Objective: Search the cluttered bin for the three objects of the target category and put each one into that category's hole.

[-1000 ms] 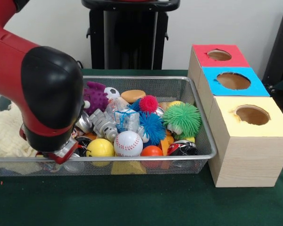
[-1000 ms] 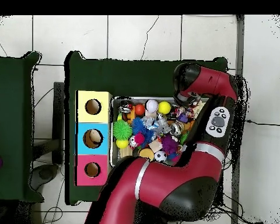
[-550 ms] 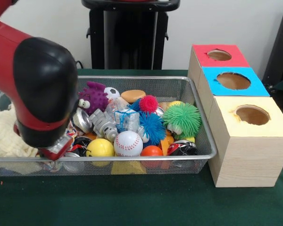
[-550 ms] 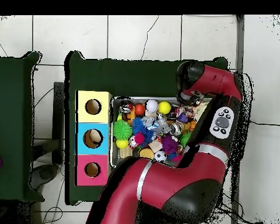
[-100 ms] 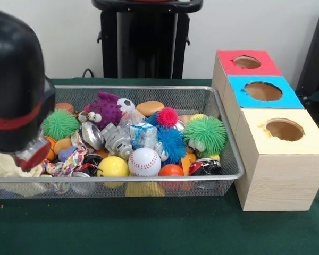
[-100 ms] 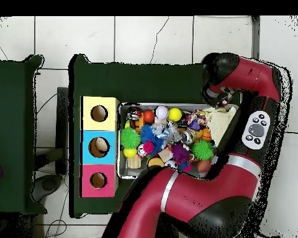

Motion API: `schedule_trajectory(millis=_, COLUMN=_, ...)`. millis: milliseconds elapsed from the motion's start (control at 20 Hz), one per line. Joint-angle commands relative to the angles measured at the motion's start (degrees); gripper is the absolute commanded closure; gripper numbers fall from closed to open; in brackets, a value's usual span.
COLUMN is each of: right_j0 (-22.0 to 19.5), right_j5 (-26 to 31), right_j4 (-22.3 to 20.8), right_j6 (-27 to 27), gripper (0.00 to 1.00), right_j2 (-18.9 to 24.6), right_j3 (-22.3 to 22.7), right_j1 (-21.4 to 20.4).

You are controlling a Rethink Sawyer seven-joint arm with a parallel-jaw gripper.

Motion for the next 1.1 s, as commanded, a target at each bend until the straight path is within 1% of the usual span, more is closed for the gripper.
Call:
schedule_trajectory(millis=50, right_j0=0.8, right_j5=7.6, right_j4=2.4, right_j6=-1.2, gripper=1.00, right_j2=2.1, right_j3=-4.5, right_j1=-1.2)
schedule_trajectory(millis=200, right_j0=1.1, right_j5=9.5, right_j4=2.7, right_j6=-0.5, gripper=1.00, right_j2=1.2, right_j3=-6.5, right_j1=-0.7)
schedule_trajectory(millis=300, right_j0=1.4, right_j5=9.7, right_j4=2.6, right_j6=-0.6, gripper=1.00, right_j2=1.2, right_j3=-6.5, right_j1=-1.1)
schedule_trajectory(millis=450, right_j0=2.2, right_j5=8.3, right_j4=1.7, right_j6=-0.8, gripper=1.00, right_j2=2.1, right_j3=-4.4, right_j1=-2.3)
schedule_trajectory(millis=500, right_j0=2.7, right_j5=6.7, right_j4=0.9, right_j6=-0.7, gripper=1.00, right_j2=3.0, right_j3=-1.5, right_j1=-3.7)
schedule_trajectory(millis=600, right_j0=3.1, right_j5=6.0, right_j4=0.7, right_j6=-0.4, gripper=1.00, right_j2=3.3, right_j3=-0.1, right_j1=-4.8)
schedule_trajectory(millis=700, right_j0=4.1, right_j5=4.3, right_j4=0.1, right_j6=0.1, gripper=1.00, right_j2=3.9, right_j3=2.9, right_j1=-6.3)
schedule_trajectory(millis=900, right_j0=5.8, right_j5=0.4, right_j4=-1.1, right_j6=1.7, gripper=1.00, right_j2=4.7, right_j3=8.1, right_j1=-8.0)
schedule_trajectory(millis=1050, right_j0=7.3, right_j5=-3.7, right_j4=-1.5, right_j6=3.9, gripper=1.00, right_j2=5.7, right_j3=14.1, right_j1=-10.3)
schedule_trajectory(millis=1100, right_j0=7.6, right_j5=-4.1, right_j4=-1.4, right_j6=4.5, gripper=1.00, right_j2=5.8, right_j3=14.7, right_j1=-10.4)
